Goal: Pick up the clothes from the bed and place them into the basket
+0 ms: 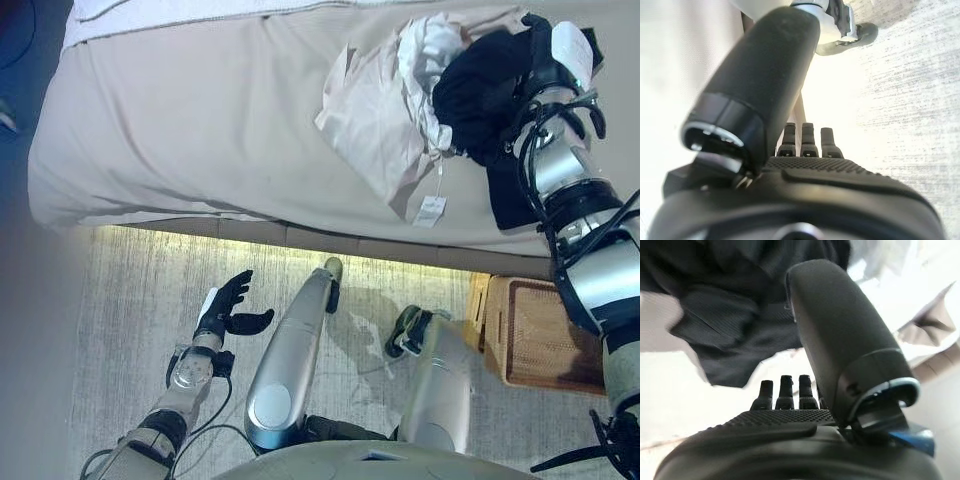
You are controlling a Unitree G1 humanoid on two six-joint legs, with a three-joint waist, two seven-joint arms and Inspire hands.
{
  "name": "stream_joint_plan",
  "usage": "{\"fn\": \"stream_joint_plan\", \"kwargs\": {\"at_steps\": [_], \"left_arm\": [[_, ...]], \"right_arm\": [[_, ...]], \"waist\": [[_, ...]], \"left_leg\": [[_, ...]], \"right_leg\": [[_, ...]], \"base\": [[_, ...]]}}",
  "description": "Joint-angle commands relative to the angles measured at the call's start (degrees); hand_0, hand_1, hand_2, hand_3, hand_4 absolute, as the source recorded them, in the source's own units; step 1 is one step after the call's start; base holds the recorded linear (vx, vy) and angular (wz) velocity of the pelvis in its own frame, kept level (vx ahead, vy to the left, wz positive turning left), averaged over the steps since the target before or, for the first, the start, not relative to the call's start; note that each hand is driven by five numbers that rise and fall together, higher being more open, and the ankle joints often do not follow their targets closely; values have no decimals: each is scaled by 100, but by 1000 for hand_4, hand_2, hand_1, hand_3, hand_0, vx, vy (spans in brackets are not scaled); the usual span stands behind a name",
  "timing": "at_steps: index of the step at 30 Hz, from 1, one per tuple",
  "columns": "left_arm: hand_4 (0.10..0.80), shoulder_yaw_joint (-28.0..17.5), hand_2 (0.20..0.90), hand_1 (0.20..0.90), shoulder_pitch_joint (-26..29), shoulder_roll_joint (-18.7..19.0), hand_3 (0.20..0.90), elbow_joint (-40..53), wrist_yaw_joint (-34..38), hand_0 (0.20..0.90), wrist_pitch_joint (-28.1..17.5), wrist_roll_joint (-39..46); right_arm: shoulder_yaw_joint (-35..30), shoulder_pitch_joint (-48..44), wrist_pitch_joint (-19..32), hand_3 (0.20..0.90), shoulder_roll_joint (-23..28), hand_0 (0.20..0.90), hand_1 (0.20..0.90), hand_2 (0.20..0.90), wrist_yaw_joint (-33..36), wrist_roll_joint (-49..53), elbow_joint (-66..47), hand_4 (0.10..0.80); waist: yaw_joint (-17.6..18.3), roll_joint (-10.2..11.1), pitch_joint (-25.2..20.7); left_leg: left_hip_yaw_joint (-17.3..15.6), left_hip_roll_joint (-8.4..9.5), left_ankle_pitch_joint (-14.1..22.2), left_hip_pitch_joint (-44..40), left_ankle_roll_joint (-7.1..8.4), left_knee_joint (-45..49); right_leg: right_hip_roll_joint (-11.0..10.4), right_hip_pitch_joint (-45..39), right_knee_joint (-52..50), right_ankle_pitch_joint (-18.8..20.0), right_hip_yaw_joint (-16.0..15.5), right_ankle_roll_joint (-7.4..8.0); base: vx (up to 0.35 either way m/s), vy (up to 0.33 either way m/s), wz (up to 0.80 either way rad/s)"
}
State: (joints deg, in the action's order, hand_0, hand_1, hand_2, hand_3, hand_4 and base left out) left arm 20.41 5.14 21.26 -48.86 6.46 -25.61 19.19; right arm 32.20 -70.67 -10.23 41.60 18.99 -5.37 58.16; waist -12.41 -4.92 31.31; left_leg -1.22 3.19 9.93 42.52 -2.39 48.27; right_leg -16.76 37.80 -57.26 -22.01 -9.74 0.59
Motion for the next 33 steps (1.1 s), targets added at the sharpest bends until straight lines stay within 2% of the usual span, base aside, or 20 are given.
{"fn": "stream_joint_plan", "kwargs": {"at_steps": [1, 5, 9, 11, 12, 13, 14, 15, 17, 18, 19, 20, 23, 28, 33], "left_arm": [[800, -165, 900, 900, -343, 334, 900, 684, 227, 900, -810, 269], [800, -196, 900, 900, -365, 631, 900, 1276, 285, 900, -1023, -127], [800, 67, 900, 900, -299, 1051, 900, 1944, 1159, 900, -1419, -1240], [800, 97, 900, 900, -206, 1205, 900, 2360, 1740, 900, -1467, -1691], [800, 112, 900, 900, -111, 1323, 900, 2669, 2327, 900, -1391, -2285], [800, 131, 900, 900, -82, 1357, 900, 2748, 2438, 900, -1323, -2366], [800, 140, 900, 900, 103, 1509, 900, 3024, 2943, 900, -1112, -2721], [800, 137, 900, 900, 294, 1643, 900, 3268, 3695, 900, -678, -3513], [800, 156, 900, 900, 539, 1834, 900, 3521, 4125, 900, -211, -4028], [800, 154, 900, 900, 565, 1854, 900, 3549, 4151, 900, -164, -4038], [800, 127, 900, 900, 999, 2132, 900, 3802, 4489, 900, 424, -4486], [800, 147, 900, 900, 1214, 2322, 900, 3881, 4548, 900, 671, -4546], [800, 148, 900, 900, 1860, 2768, 900, 3944, 4640, 900, 974, -4285], [800, 21, 900, 900, 2334, 3063, 900, 3890, 4593, 900, 906, -4124], [800, 40, 900, 900, 2510, 3097, 900, 3943, 4299, 900, 749, -4019]], "right_arm": [[474, -925, -86, 900, 681, 900, 900, 900, -215, -242, 31, 800], [635, -1168, -264, 900, 715, 900, 900, 900, -646, -202, 492, 800], [774, -1313, -354, 900, 744, 900, 900, 900, -961, -158, 779, 800], [837, -1338, -388, 900, 786, 900, 900, 900, -1086, -124, 802, 800], [855, -1320, -327, 900, 813, 900, 900, 900, -1099, -130, 890, 800], [856, -1318, -304, 900, 812, 900, 900, 900, -1095, -126, 918, 800], [854, -1299, -230, 900, 796, 900, 900, 900, -1105, -72, 1014, 800], [826, -1306, -198, 900, 788, 900, 900, 900, -1096, -86, 1091, 800], [825, -1318, -110, 900, 725, 900, 900, 900, -1053, -61, 1173, 800], [836, -1327, -92, 900, 722, 900, 900, 900, -1053, -53, 1187, 800], [915, -1404, 31, 900, 636, 900, 900, 900, -957, 55, 1287, 800], [952, -1417, 79, 900, 603, 900, 900, 900, -890, 110, 1334, 800], [1064, -1518, 234, 900, 494, 900, 900, 900, -733, 203, 1409, 800], [1052, -1647, 431, 900, 365, 900, 900, 900, -725, 435, 1365, 800], [1065, -1806, 511, 900, 243, 900, 900, 900, -822, 756, 1433, 800]], "waist": [[-38, -282, -292], [-104, -339, -269], [-108, -361, -252], [-101, -366, -241], [-103, -363, -237], [-105, -360, -239], [-103, -354, -231], [-112, -343, -223], [-115, -323, -219], [-116, -320, -220], [-112, -275, -225], [-108, -252, -233], [-94, -167, -243], [-131, -40, -246], [-195, 28, -247]], "left_leg": [[-30, 315, 390, -251, -208, 102], [-54, 291, 434, -30, -196, 356], [-71, 236, 458, 149, -173, 568], [-67, 224, 472, 211, -181, 659], [-59, 230, 490, 254, -183, 734], [-60, 230, 496, 269, -182, 756], [-45, 235, 497, 316, -171, 834], [-30, 241, 512, 353, -169, 912], [-14, 244, 515, 368, -162, 972], [-15, 243, 514, 373, -159, 979], [-9, 237, 488, 391, -137, 1034], [-18, 224, 484, 381, -131, 1073], [-39, 178, 464, 401, -123, 1212], [-34, 154, 486, 456, -93, 1481], [0, 141, 495, 532, -83, 1662]], "right_leg": [[583, 79, -351, 57, -417, -634], [601, 288, -581, -19, -431, -670], [666, 457, -738, -36, -399, -672], [678, 517, -820, -53, -380, -673], [680, 550, -881, -67, -378, -665], [681, 560, -899, -72, -376, -663], [686, 585, -949, -70, -377, -650], [686, 604, -1003, -82, -383, -640], [692, 610, -1056, -86, -394, -626], [694, 613, -1062, -86, -395, -625], [713, 610, -1121, -82, -407, -618], [706, 590, -1150, -75, -418, -611], [703, 583, -1256, -45, -426, -596], [687, 584, -1456, -34, -454, -579], [692, 603, -1614, -38, -474, -546]], "base": [[-6, 41, -5], [2, 18, -5], [9, -1, -2], [25, 2, -5], [31, -3, -4], [36, -24, -1], [42, -48, -1], [49, -56, 2], [38, -36, 4], [67, -53, 7], [92, -61, 7], [110, -69, 7], [113, -59, 3], [109, -62, 1], [82, -74, 3]]}}
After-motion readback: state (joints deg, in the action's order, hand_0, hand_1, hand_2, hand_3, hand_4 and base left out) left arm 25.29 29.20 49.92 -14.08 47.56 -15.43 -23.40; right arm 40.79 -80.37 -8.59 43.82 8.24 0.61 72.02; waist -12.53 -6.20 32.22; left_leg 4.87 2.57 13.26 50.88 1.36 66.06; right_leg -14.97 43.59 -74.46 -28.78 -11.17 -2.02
